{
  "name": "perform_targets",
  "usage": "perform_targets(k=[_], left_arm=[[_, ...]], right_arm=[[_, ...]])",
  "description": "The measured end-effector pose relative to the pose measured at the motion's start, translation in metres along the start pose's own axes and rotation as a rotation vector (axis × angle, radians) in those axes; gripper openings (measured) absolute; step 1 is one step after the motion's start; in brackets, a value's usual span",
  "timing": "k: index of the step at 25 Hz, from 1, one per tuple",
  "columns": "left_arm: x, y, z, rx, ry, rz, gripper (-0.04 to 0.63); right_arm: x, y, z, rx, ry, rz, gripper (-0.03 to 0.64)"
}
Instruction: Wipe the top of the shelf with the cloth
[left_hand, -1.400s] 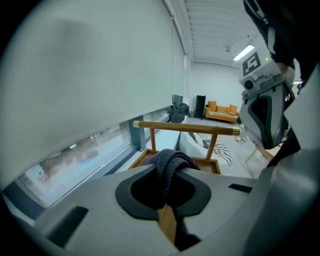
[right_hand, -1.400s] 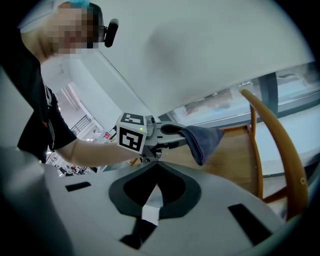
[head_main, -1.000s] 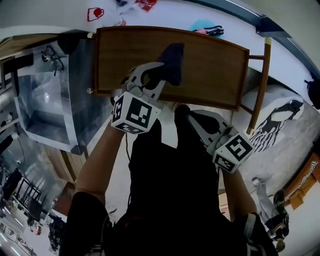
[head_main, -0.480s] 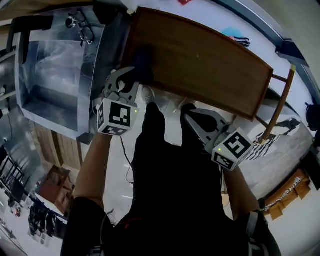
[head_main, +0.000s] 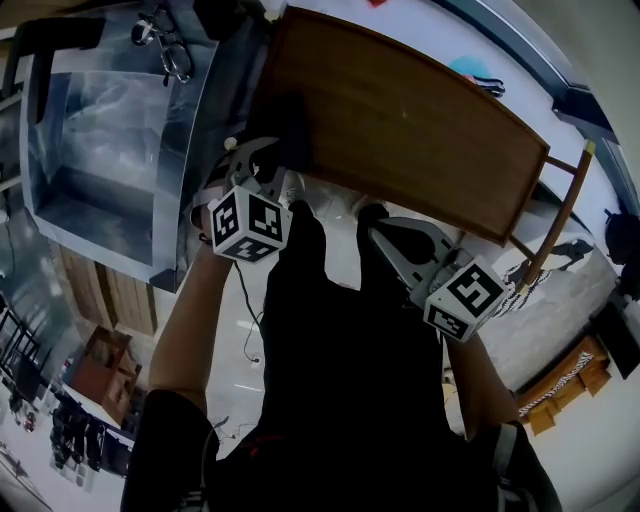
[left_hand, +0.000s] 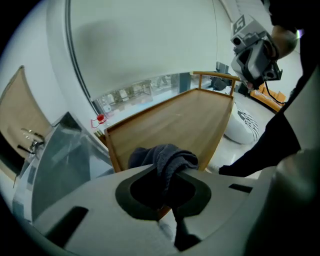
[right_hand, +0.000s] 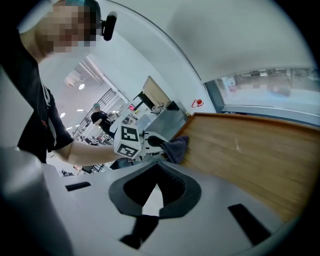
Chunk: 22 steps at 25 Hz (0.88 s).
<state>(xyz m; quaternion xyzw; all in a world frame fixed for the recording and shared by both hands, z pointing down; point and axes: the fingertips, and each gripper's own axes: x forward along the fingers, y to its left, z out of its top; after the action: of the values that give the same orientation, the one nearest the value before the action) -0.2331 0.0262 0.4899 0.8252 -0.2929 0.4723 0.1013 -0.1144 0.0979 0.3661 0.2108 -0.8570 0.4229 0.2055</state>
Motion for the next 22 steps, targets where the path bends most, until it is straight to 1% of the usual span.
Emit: perform_targets(k=[2, 7, 12, 22], left_arm=[[0.01, -0.009, 0.003, 0.044, 0.03, -0.042, 0.041], [0.025, -0.027, 0.016, 0.1, 0.065, -0.111, 0.041], [0.041, -0.049, 0.028, 0.148, 0.061, -0.173, 0.041], [0.063, -0.1, 0.067, 0.228, 0.05, -0.264, 0.041]], right_arm=[[-0.005, -0.005, 0.0, 0.009, -0.006, -0.011, 0.005], [-0.019, -0.017, -0.002, 0.034, -0.032, -0.034, 0.005], [-0.036, -0.03, -0.006, 0.058, -0.061, -0.053, 0.005], [-0.079, -0.053, -0.016, 0.093, -0.114, -0.101, 0.005]])
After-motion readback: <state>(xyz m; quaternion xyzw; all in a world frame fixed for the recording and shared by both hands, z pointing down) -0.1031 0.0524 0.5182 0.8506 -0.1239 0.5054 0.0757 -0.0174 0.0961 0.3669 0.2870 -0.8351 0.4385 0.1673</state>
